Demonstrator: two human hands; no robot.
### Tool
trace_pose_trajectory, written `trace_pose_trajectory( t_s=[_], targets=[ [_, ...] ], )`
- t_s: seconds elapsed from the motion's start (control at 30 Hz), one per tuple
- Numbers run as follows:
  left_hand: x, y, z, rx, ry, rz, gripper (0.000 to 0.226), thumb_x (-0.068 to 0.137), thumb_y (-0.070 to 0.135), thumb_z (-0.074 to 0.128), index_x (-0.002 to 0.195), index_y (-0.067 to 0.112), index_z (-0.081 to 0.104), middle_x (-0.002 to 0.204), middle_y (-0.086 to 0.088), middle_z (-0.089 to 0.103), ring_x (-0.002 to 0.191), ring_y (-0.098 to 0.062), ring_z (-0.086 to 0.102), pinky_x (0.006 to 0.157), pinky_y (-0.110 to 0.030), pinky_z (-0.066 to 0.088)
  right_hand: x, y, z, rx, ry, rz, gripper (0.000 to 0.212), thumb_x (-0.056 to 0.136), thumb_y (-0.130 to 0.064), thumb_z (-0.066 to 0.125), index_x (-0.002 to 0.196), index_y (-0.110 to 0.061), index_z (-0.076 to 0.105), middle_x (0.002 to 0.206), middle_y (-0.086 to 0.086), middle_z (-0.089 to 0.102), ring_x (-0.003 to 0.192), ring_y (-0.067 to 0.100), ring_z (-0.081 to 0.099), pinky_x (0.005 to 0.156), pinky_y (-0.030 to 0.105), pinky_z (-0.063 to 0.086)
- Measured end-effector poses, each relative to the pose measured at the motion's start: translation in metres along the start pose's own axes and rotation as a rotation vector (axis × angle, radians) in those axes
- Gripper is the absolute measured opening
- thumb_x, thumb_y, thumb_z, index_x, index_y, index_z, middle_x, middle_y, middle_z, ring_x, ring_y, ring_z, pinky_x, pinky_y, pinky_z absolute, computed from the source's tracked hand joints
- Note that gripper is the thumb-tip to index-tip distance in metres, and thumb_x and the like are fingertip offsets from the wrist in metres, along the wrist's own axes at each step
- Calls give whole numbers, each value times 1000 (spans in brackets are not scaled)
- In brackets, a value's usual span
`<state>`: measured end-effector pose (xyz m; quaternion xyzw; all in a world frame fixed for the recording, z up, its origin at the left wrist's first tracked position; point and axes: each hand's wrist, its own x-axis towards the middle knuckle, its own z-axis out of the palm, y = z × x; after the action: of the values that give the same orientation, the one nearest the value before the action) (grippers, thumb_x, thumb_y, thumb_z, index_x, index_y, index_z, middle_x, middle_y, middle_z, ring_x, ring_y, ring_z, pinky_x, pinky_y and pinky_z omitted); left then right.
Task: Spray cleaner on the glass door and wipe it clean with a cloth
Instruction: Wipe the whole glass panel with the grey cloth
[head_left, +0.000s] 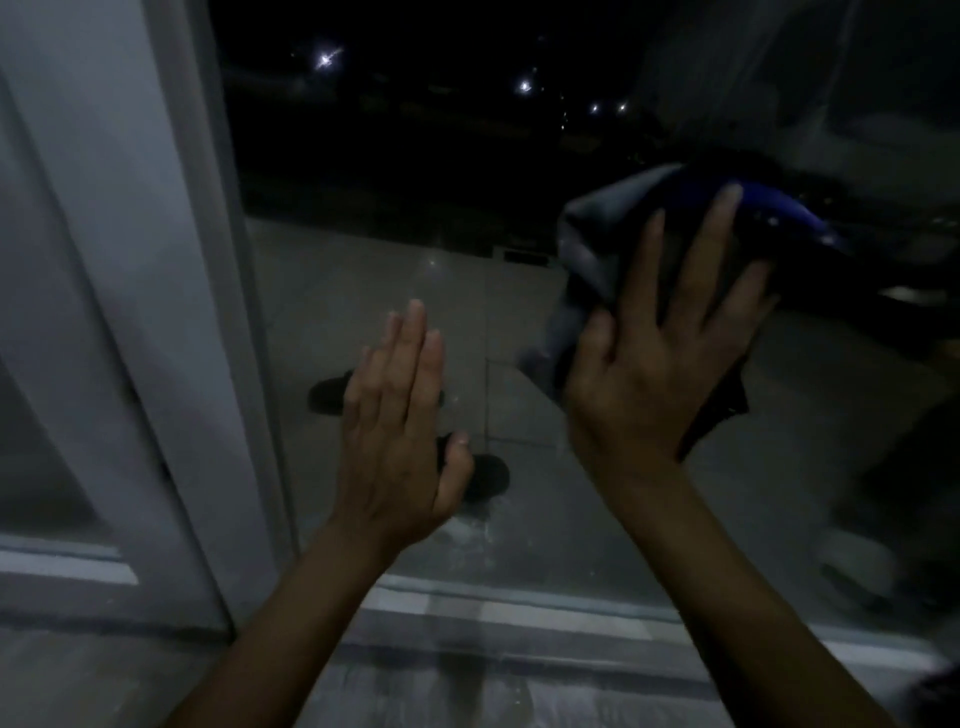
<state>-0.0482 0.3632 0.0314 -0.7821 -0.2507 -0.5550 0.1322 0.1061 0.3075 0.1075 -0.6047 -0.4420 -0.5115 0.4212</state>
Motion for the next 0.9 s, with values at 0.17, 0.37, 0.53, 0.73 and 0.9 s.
trace_pose_trajectory(
  t_s=[0.17,0.37,0.53,0.73,0.9],
  targets=[
    [1,0,18,115,-5,-46,70,85,33,39,144,0,21,157,-15,9,148,-23,-4,119,-44,7,-37,-16,8,25,-131,-359,53,90,-31,46,142,-28,39,151,3,33,139,36,21,106,50,30],
    [-17,-2,15,157,-62,3,82,84,32,41,151,7,1,160,-5,-10,148,-26,-4,120,-42,1,-69,63,-11,-93,-151,-385,54,96,-31,34,149,-26,27,164,7,1,129,43,30,103,47,24],
    [-1,9,19,132,-14,-5,81,86,33,39,151,9,-1,159,-2,-13,147,-25,-7,119,-43,-1,-28,43,-8,-30,-54,6,44,102,-32,30,142,-17,39,148,22,35,134,49,25,113,63,18],
    [-10,0,28,202,19,44,78,86,31,36,152,10,0,160,-2,-12,147,-23,-6,119,-40,-1,-89,28,5,-3,-155,-303,49,100,-35,29,148,-23,32,163,9,-1,129,41,30,107,45,19],
    [-43,3,39,211,4,8,71,92,34,31,152,10,2,160,-4,-10,147,-26,-6,119,-43,-1,-141,86,-13,-49,-228,-299,30,102,-35,27,115,-21,51,163,8,-3,105,37,41,81,40,30]
  ],
)
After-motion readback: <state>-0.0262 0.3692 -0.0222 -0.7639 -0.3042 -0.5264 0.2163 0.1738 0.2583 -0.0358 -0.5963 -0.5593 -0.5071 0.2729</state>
